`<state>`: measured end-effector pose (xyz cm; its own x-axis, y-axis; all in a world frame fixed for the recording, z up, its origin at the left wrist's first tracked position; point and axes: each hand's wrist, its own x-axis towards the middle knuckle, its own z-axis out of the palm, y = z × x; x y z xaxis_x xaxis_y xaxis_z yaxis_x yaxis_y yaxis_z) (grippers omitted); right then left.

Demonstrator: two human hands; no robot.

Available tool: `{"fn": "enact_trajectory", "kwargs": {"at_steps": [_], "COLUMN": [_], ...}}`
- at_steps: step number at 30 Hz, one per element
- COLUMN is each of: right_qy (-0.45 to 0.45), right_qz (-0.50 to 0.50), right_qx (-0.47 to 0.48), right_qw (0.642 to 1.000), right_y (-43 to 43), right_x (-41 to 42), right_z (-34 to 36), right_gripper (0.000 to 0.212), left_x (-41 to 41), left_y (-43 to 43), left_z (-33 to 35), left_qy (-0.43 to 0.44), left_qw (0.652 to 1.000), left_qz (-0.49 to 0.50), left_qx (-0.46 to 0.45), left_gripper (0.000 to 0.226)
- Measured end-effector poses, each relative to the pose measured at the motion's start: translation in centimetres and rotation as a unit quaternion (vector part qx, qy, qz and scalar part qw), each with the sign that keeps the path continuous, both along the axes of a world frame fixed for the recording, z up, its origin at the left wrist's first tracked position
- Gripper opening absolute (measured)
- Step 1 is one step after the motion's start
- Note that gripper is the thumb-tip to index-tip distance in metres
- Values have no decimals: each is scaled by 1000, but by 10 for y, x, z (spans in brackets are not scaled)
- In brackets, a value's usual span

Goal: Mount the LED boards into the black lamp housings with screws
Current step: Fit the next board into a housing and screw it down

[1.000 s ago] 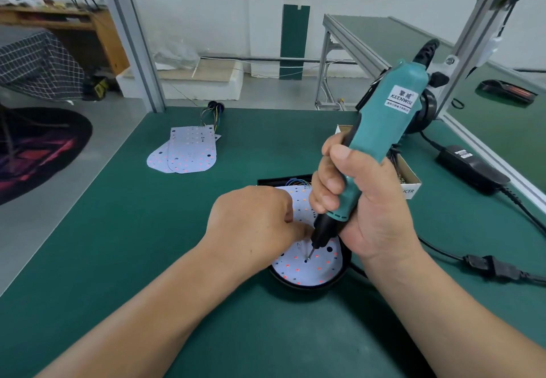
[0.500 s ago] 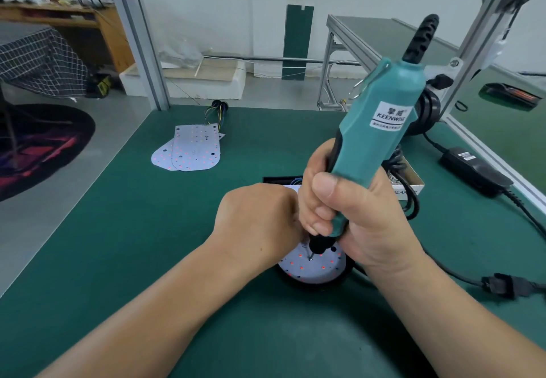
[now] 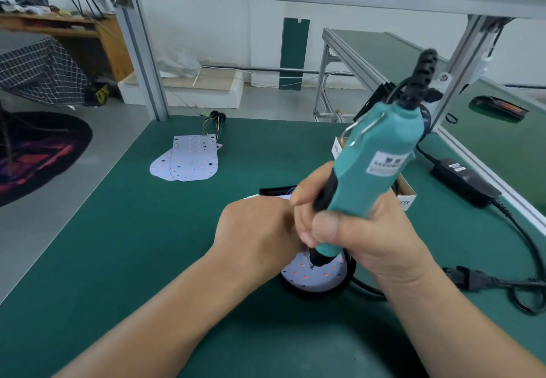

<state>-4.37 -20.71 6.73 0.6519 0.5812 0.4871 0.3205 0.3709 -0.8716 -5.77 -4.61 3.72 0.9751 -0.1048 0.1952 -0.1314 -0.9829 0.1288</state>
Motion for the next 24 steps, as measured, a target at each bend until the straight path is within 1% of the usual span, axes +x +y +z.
{"fn": "enact_trajectory", "kwargs": {"at_steps": [1, 2, 3, 4, 5, 6, 7, 8, 9, 10, 11, 12, 13, 14, 15, 16, 18, 21, 24], "right_qy": [-9, -15, -14, -3, 19, 51, 87, 124, 159, 191, 220, 243, 258, 266, 271, 272, 268, 265, 269], "right_qz": [11, 24, 31, 27, 11, -11, -35, -63, -94, -127, -158, -184, -205, -219, -228, -232, -231, -217, -213], "right_qx": [9, 33, 67, 103, 136, 166, 193, 218, 242, 265, 285, 302, 317, 327, 332, 336, 345, 354, 366], "right_qw": [1000, 999, 997, 994, 990, 985, 977, 966, 952, 937, 920, 903, 890, 880, 875, 871, 869, 870, 865], "right_y": [1, 2, 2, 1, -1, -4, -7, -11, -14, -18, -20, -23, -25, -26, -28, -29, -32, -33, -32], "right_x": [-2, -3, -4, -3, -1, 3, 7, 11, 15, 21, 26, 30, 33, 36, 39, 40, 41, 40, 38], "right_z": [1, 4, 6, 9, 10, 11, 12, 11, 11, 10, 9, 8, 7, 6, 5, 5, 6, 8, 10], "right_gripper": [32, 32, 32, 32, 32, 31, 29, 23, 17, 15, 16, 16, 16, 15, 14, 13, 12, 11, 11], "left_x": [-1, -2, -3, -3, -4, -6, -7, -9, -8, -5, -1, 2, 3, 4, 3, 2, -1, -3, -5], "left_y": [-1, -2, -2, -2, 0, 2, 5, 8, 12, 17, 23, 29, 33, 36, 38, 37, 32, 24, 19], "left_z": [2, 2, 2, 2, 2, 3, 5, 8, 10, 14, 18, 22, 27, 30, 31, 32, 29, 22, 15], "left_qy": [-3, 1, 13, 24, 32, 43, 59, 78, 91, 96, 105, 128, 153, 173, 190, 202, 213, 230, 238], "left_qw": [1000, 1000, 1000, 1000, 999, 996, 990, 976, 949, 904, 839, 761, 690, 640, 609, 592, 580, 580, 590], "left_qz": [-2, 1, 6, 10, 13, 16, 20, 22, 28, 44, 68, 86, 89, 81, 68, 55, 40, 17, -16], "left_qx": [3, 1, -4, -18, -41, -75, -125, -200, -300, -415, -529, -630, -702, -744, -767, -778, -786, -781, -771], "left_gripper": [32, 45, 58, 63, 59, 49, 36, 25, 17, 15, 19, 23, 26, 27, 27, 26, 18, 9, 19]}}
